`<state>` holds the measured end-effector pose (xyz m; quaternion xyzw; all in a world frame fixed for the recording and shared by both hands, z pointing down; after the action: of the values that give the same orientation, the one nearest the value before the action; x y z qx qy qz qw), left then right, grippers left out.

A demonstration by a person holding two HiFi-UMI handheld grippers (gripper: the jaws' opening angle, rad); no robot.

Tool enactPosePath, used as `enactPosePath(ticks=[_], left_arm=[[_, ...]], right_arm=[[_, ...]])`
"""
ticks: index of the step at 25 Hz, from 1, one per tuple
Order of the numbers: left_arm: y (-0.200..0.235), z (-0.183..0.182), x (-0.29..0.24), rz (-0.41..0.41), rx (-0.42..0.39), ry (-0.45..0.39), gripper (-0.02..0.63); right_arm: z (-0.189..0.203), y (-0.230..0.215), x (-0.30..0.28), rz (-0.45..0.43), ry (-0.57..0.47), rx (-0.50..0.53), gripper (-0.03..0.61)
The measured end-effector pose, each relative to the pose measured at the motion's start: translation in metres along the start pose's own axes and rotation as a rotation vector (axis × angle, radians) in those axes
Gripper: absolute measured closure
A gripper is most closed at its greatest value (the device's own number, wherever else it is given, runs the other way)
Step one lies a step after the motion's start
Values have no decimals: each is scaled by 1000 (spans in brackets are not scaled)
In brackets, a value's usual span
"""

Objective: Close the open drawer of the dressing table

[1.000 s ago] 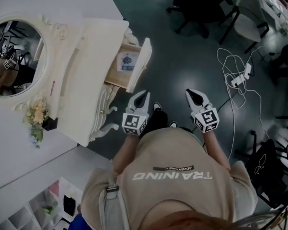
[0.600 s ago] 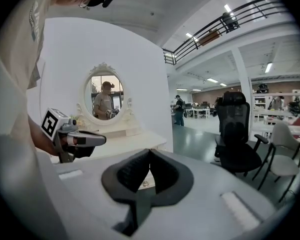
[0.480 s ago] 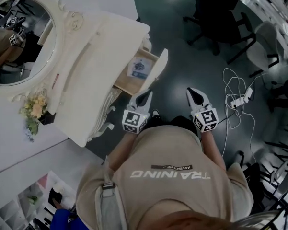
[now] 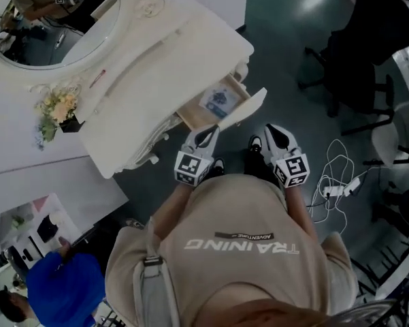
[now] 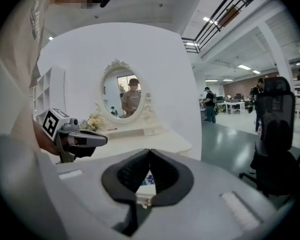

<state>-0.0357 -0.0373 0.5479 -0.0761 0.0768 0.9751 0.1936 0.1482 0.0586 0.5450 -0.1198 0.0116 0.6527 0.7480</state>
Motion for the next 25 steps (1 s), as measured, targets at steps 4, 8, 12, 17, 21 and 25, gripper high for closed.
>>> enactPosePath(ticks=[4,8,12,17,21,25], left_arm=[[3,-3,-23,-180,-2,-12,614],[2,-10,-43,-308,6,-25,614],[2,-11,-49,-435,23,-16,614],[0,-8,-42,-543,62,-3,614],[0,0,-25,-600,74,19,614],[7,11,-11,-641,103,14,614]], right_arm=[[-3,-47,-36,-163,16,63,574],[-17,-91,-63,-256,28,81,574],[-15,-108,-80,-357,52,69,574],[3,-112,-96,-441,96,54,574],[14,-98,-107,-507,124,44,574],[18,-82,-119,-547,149,58,574]])
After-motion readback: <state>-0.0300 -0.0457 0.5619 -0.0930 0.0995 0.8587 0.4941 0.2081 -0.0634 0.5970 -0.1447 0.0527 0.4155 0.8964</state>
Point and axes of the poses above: the fingertips, and each gripper's own axes: x backward along the fingers, y to its left, z out of its underside, the point moved 4 cm from there along x, backward along the fingers, and after that the axes turned 9 degrees about -y, right-handed, at the moved point
